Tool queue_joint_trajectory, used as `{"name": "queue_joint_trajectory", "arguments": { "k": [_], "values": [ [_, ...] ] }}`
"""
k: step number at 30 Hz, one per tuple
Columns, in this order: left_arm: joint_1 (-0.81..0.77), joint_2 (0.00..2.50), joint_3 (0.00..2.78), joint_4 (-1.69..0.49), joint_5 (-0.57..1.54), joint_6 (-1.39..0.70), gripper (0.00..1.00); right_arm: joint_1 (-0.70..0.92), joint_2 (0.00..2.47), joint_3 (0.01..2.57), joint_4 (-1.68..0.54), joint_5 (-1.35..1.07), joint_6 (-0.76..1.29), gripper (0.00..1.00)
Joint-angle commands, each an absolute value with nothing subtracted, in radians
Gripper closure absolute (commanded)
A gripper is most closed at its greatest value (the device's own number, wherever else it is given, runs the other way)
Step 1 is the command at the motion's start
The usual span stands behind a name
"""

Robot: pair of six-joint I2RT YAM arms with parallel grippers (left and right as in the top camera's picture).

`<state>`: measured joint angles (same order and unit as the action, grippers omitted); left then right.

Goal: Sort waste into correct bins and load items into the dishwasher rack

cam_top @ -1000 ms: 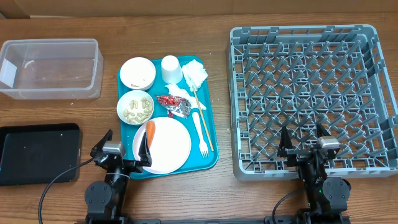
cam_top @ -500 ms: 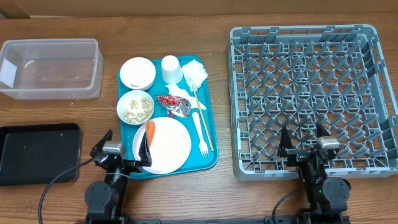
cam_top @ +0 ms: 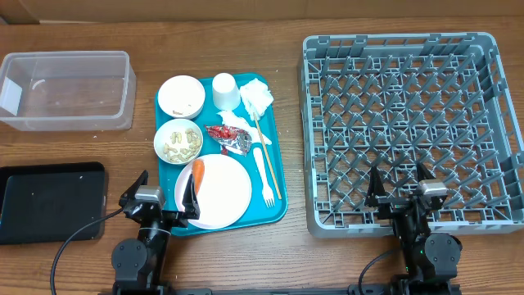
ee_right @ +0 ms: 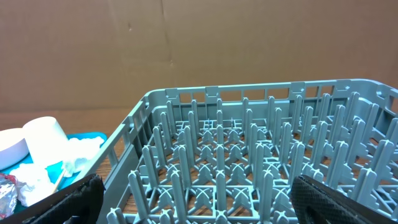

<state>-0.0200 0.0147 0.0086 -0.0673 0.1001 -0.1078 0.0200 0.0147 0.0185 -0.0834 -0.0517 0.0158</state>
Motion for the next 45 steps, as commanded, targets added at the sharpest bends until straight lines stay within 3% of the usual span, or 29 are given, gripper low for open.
{"name": "queue_joint_trajectory", "arguments": {
  "k": [1, 11, 15, 24, 34, 40, 45],
  "values": [
    [-0.019, 0.004, 0.005, -0.07, 0.094, -0.101, 0.0, 0.015, 0.003, 0.008, -0.08, -0.046, 0.02, 0.0],
    [-0.019, 0.004, 0.005, -0.059, 0.114, -0.123, 0.0, 0.015, 0.003, 0.008, -0.08, -0.046, 0.02, 0.0],
    [-0.02, 0.004, 0.006, -0.044, 0.483, -0.457, 0.0, 0.015, 0.003, 0.008, -0.08, -0.046, 0.02, 0.0],
    [-0.02, 0.004, 0.059, 0.187, 0.841, -0.555, 0.0, 0.015, 0.003, 0.008, -0.081, -0.046, 0.02, 0.0],
    [-0.02, 0.052, 0.503, -0.339, 0.646, -0.39, 0.0, 0.015, 0.003, 0.008, -0.08, -0.046, 0.02, 0.0],
    [-0.02, 0.265, 0.776, -0.656, 0.591, -0.324, 0.0, 0.015, 0.003, 0.008, -0.08, -0.046, 0.02, 0.0],
    [-0.02, 0.4, 0.836, -0.672, 0.658, -0.33, 0.0, 0.015, 0.003, 0.008, -0.08, -0.046, 0.019, 0.0]
  ]
}}
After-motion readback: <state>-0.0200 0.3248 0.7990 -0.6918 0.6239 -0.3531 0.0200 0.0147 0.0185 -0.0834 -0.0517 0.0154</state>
